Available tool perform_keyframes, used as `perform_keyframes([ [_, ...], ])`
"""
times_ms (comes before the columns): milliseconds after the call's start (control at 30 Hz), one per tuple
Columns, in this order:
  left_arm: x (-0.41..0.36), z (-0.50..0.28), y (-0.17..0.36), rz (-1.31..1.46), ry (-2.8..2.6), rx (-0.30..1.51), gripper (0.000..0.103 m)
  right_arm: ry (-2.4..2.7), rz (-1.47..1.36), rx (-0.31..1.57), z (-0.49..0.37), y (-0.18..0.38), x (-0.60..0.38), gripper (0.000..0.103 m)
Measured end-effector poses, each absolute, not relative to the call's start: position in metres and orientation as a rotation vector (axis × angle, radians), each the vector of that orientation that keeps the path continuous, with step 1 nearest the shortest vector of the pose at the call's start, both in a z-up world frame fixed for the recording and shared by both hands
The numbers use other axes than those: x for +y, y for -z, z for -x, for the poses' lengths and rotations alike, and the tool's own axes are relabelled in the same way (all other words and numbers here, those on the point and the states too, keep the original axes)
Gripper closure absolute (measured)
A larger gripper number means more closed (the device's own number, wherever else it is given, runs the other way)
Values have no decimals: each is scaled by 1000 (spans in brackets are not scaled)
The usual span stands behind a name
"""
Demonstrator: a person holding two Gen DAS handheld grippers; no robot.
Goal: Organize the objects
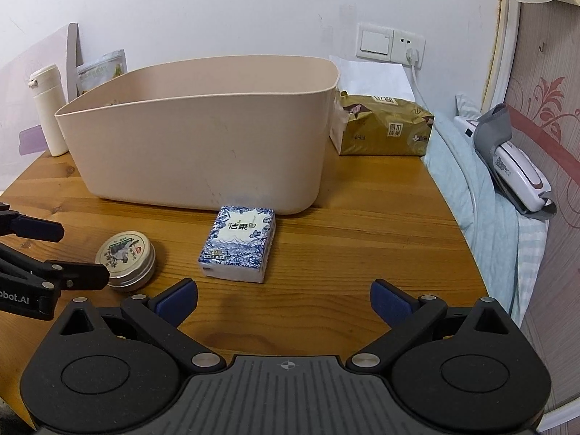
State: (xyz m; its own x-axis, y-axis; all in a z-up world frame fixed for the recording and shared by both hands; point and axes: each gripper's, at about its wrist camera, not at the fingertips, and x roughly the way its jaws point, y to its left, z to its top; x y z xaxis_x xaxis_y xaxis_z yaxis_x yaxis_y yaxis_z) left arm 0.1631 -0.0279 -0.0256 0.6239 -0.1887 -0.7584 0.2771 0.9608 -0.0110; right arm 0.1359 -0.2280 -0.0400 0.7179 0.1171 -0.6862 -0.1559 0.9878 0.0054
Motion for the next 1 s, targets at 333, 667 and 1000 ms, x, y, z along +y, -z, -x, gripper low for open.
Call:
perform_keyframes([
  [333,-35,-171,31,-97,287,860,14,-151,54,782,-144,48,-227,0],
  [667,-38,-182,40,-92,295,872,14,-159,70,793,-153,54,-221,0],
  [1000,-32,-189,45,-126,250,844,14,-169,73,819,-165,63,-211,0],
])
